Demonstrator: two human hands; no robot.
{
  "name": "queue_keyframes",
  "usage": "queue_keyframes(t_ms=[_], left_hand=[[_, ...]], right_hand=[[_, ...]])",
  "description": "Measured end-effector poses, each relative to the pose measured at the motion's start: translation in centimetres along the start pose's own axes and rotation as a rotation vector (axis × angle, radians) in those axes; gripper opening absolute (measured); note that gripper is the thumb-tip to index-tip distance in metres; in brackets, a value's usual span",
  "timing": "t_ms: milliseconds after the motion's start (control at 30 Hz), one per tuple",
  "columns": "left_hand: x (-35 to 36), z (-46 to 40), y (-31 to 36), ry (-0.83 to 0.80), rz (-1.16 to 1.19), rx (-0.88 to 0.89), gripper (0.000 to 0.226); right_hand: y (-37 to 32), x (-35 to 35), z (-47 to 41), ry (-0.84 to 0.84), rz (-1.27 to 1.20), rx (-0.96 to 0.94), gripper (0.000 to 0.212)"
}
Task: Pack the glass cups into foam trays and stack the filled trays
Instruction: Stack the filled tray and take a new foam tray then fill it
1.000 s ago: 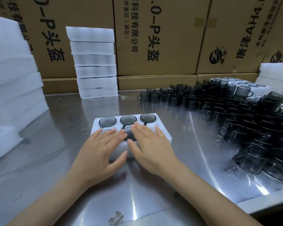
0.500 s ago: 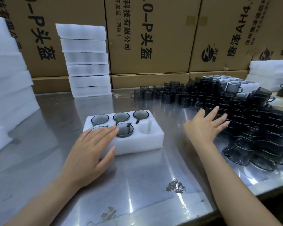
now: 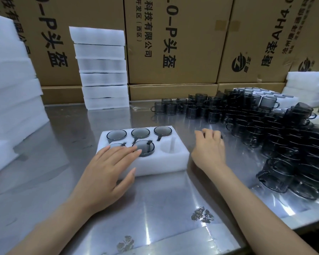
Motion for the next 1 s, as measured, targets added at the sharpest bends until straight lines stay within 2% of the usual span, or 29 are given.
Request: queue_keyframes(t_ms=[100,300,367,433,600,700,800,867,933,1000], left_hand=[[0.1,0.0,0.0,-0.004,0.002,0.001,0.045],[0.1,0.0,0.0,-0.008,0.002,0.009,0.044],[0.1,0.0,-0.1,-0.013,-0.001,0.012,0.045],[0.0,0.0,-0.1,-0.016,-0.002,0.012,0.045],[-0.1,-0.2,0.0,-0.012,0.001,0.010,0.045],[-0.1,-0.1,0.1,-0.002,-0.002,0.018,0.045],[-0.2,-0.1,0.1,0.002,-0.001,0.023,0.044],[-0.2,-0.2,0.2,0.005,0.001,0.025,0.044],[-0.2,-0.2,0.1,0.014,-0.001,0.029,0.044],[-0.2,-0.2,0.2,0.024,0.000,0.035,0.043]], right_hand=[[-0.3,0.3,-0.3,-0.010,-0.173,-0.057,0.055],[2.1,0.3,-1.6,-0.163,-0.833,0.256,0.058],[2.7,0.3,-1.8,-0.183,-0.856,0.228,0.057],[3.0,0.3,-1.8,-0.153,-0.753,0.174,0.056],[2.6,0.6,-1.2,-0.122,-0.524,0.215,0.076],[2.6,0.9,-1.3,-0.170,-0.634,0.242,0.078],[2.7,0.8,-1.4,-0.283,-0.852,0.262,0.065],[2.6,0.1,-1.2,-0.196,-0.865,0.219,0.050],[2.2,-1.0,-0.8,0.025,-0.854,0.193,0.045],[1.1,-2.4,-0.2,0.229,-0.947,0.143,0.046]])
Point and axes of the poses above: each hand's wrist, its own z-axis away from the middle knuckle, its own x-axis out of the palm, y = z × x, the point moved 4 cm from there along -z, towards the middle knuckle, and after that the axes turned 12 degrees about -z, right-handed, at the moved point
